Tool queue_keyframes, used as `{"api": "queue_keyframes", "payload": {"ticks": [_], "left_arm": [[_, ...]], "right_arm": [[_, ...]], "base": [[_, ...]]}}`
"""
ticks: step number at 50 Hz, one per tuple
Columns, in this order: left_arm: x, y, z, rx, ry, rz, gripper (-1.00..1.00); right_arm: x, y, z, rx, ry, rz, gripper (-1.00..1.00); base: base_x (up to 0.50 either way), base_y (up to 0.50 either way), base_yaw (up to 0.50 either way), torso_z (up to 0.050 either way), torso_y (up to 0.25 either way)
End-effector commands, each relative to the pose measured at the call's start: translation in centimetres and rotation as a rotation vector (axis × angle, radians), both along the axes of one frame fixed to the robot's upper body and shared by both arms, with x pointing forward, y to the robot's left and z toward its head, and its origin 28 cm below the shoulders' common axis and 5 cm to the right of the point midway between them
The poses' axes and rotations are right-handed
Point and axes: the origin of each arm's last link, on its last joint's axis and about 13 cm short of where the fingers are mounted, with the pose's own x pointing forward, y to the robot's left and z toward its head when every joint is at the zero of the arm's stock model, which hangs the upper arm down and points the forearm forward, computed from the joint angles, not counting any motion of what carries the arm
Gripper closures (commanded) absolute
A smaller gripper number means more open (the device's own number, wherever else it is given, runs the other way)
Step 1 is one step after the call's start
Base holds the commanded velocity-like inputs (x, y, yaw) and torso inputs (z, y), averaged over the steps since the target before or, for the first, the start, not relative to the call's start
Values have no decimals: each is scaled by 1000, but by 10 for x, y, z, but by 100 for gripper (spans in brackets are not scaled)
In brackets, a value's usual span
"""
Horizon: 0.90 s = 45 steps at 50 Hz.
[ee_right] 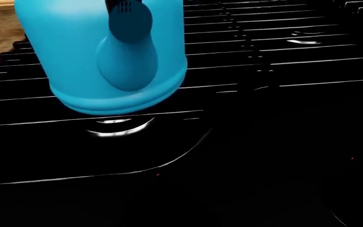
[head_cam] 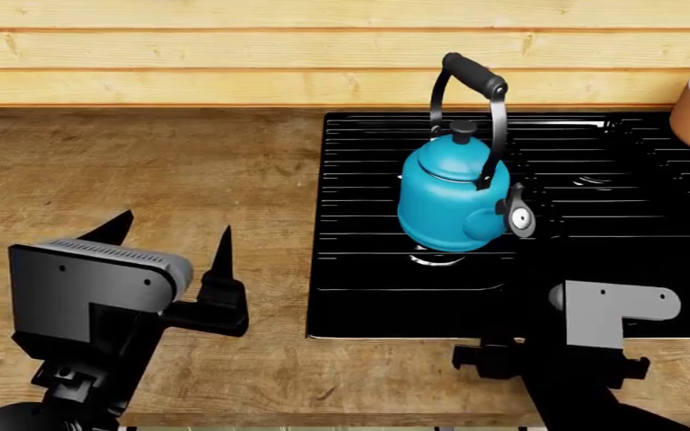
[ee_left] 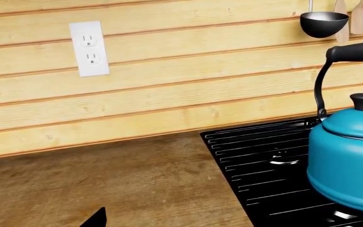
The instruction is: Pick the kettle from the counter and place it on a stove burner. Then turn the burner on.
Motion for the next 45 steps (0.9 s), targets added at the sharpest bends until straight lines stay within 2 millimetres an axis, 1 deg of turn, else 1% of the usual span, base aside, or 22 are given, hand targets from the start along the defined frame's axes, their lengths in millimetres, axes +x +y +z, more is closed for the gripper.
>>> {"api": "queue_keyframes", "payload": {"ticks": [1,7,11,15,21,24,35,39,45], "left_arm": [[0,0,-1,-4,1,1,-100],[0,0,0,-2,0,-1,-100],[0,-1,-1,-4,-1,-2,-100],[0,0,-1,-5,2,1,-100],[2,-2,-2,1,6,-4,-100],[2,-2,1,5,1,-7,-100],[4,-3,1,1,5,-10,-100],[4,-3,2,1,7,-8,-100],[4,-4,1,1,6,-11,-100]], "right_arm": [[-2,3,-7,38,46,49,100],[-2,3,-8,36,48,55,100],[-2,2,-11,11,65,106,100],[-2,-3,-15,7,84,148,100],[2,-14,-21,10,101,155,100],[4,-20,-23,19,109,172,100],[6,-35,-37,45,163,223,100],[6,-36,-38,25,182,277,100],[8,-36,-41,11,190,307,100]], "base": [[13,3,3,0,0],[4,0,3,0,0],[3,1,4,0,0],[7,1,3,0,0],[0,0,0,0,0],[0,0,0,0,0],[0,0,0,0,0],[3,0,1,0,0],[6,1,5,0,0]]}}
